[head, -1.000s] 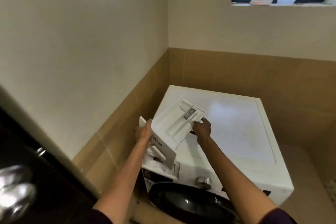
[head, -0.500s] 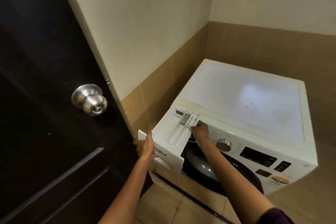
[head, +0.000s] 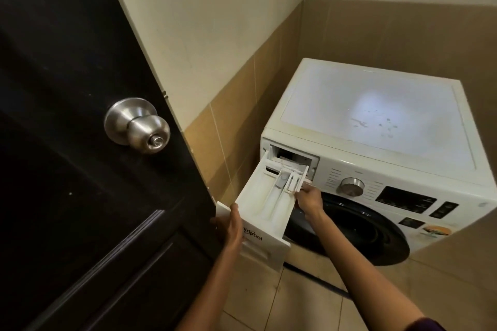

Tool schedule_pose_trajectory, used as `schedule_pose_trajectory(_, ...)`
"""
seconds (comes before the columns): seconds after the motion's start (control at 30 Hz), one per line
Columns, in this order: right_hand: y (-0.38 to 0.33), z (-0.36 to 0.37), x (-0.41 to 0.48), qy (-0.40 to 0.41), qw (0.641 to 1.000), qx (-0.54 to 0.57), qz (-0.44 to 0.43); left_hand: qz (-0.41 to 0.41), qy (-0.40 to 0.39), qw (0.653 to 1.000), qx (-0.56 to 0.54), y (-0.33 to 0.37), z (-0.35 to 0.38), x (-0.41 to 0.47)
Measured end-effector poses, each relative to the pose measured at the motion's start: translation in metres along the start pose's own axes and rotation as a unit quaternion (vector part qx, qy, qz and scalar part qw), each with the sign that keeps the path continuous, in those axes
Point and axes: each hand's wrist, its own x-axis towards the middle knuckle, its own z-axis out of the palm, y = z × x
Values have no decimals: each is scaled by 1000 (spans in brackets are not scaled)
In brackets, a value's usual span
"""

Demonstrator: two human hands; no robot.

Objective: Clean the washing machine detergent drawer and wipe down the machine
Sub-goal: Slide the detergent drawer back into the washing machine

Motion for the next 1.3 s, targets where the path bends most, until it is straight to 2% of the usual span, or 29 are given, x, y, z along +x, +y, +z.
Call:
schedule_pose_trajectory(0.57, 3, 5, 35, 20, 999, -30, -11, 13, -43, 999, -12, -13, 29, 46)
schedule_pose_trajectory(0.8, -5, 3, 41, 21, 999, -42, -22, -17, -85, 996, -19, -26, 43, 74)
schedule_pose_trajectory(1.07, -8, 0, 48, 49, 998, -25, -24, -9, -94, 995, -26, -12, 43, 47)
schedule_pose_trajectory(1.2, -8, -6, 52, 64, 997, -3, -31, -15, -143, 986, -84, -10, 45, 42)
schedule_pose_trajectory(1.3, -7, -11, 54, 57, 997, -29, -46, -16, -178, 977, -117, -3, 49, 42)
